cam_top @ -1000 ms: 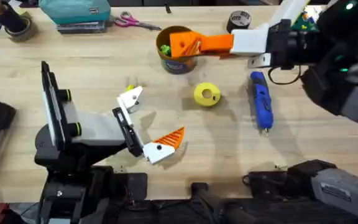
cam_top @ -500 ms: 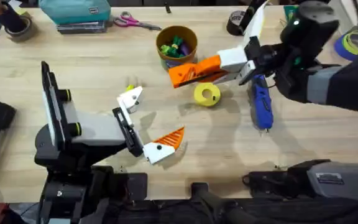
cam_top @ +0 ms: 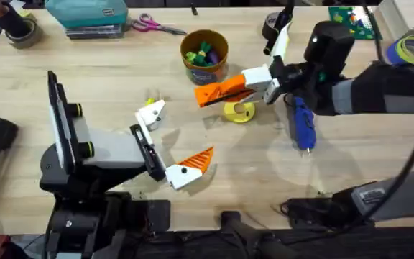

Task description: Pick up the gripper from the table and insert it into the empty holder that is missing its gripper. Then pick up a screw, insert it into the mounting hole, and use the screwdriver to tighten it. Finally, clean up the table by picking up the vegetable and placing it into the bucket.

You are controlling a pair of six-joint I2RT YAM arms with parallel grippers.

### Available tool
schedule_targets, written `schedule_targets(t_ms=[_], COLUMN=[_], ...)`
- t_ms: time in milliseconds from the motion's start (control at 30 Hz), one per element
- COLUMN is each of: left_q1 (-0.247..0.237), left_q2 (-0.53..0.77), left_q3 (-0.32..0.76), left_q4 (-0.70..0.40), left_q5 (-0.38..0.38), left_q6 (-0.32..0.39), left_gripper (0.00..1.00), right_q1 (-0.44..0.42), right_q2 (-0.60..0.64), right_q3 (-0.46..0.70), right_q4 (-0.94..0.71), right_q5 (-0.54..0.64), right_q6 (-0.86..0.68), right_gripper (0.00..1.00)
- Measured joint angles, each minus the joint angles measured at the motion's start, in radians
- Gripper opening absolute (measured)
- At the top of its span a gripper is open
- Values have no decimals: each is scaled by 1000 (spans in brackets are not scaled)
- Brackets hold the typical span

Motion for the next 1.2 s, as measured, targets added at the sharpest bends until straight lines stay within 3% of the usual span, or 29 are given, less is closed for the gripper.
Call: schedule_targets(t_ms=[333,633,1200], left_q1=[0,0,0], left_q2=[0,0,0], left_q3=[0,0,0], left_q4=[0,0,0], left_q5=[0,0,0], left_q6=[0,0,0], left_gripper=[986,986,986], right_q1=[32,62,133], right_q2=[55,55,64], right_q3=[-1,-1,-1], right_q4=[154,348,362], right_q5=[-12,-14,1], right_q6=[7,120,185], right_gripper=[10,10,10])
